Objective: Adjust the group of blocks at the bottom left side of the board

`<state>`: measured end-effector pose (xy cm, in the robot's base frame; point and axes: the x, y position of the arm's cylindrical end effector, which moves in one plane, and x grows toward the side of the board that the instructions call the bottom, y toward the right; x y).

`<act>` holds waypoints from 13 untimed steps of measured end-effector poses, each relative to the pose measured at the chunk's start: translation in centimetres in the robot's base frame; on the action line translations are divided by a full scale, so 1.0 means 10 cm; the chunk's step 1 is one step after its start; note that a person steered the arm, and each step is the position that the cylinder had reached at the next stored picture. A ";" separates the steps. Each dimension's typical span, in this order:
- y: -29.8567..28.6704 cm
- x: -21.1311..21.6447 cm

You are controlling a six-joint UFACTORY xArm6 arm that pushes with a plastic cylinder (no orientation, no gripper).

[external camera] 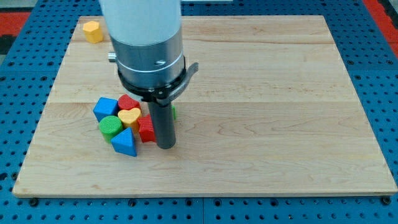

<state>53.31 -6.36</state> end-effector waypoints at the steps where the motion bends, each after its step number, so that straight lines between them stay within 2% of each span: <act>1: -0.01 -0.02; 3: -0.03 -0.08; 6: 0.33 -0.09; 8: 0.55 -0.52; 9: 0.23 -0.67; 13: 0.05 -0.81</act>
<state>45.24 -5.86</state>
